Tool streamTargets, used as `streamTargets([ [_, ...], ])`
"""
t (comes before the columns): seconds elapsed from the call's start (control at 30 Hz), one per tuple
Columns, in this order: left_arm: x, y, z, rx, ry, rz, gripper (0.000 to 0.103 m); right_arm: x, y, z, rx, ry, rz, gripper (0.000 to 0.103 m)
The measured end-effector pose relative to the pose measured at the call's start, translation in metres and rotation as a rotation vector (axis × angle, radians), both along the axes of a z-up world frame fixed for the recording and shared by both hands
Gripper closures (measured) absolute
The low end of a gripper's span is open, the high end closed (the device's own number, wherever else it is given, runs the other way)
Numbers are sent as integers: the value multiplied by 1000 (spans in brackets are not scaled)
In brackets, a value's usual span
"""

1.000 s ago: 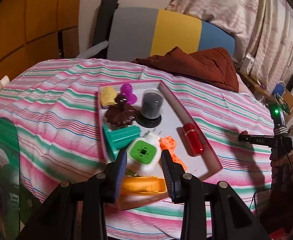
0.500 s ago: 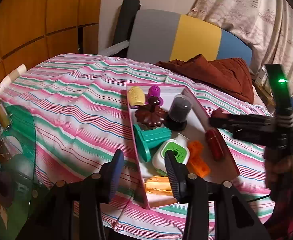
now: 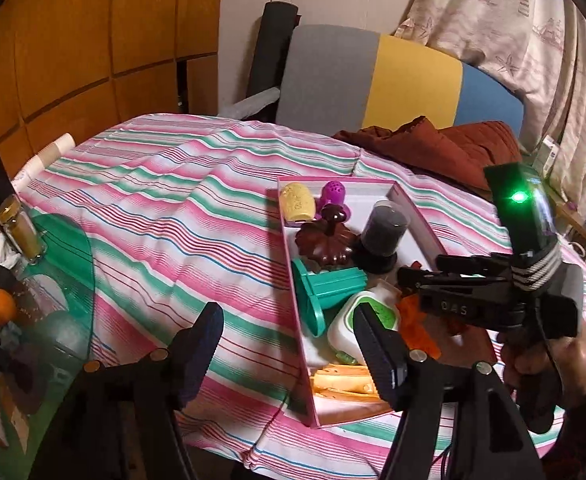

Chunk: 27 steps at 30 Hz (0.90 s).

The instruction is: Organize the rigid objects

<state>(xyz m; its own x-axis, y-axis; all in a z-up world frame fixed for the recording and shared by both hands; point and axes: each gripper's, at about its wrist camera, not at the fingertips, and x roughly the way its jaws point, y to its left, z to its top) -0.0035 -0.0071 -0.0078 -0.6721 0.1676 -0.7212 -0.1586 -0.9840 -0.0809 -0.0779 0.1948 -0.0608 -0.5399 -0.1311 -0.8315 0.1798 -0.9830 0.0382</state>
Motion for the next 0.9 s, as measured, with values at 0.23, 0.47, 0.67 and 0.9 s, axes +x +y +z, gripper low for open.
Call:
streamTargets([
  [0.23, 10, 0, 19, -5, 96, 68, 34, 29, 15, 19, -90, 80, -121, 33],
  [0.47, 19, 18, 25, -142, 141, 150, 31, 70, 21, 31, -95, 153, -203, 32],
  [0.67, 30, 23, 24, -102, 158, 125, 31, 102, 20, 34, -94, 189, -235, 31],
  [0.9, 33, 28, 23, -96, 144, 128, 31, 116, 16, 35, -101, 205, -229, 30],
])
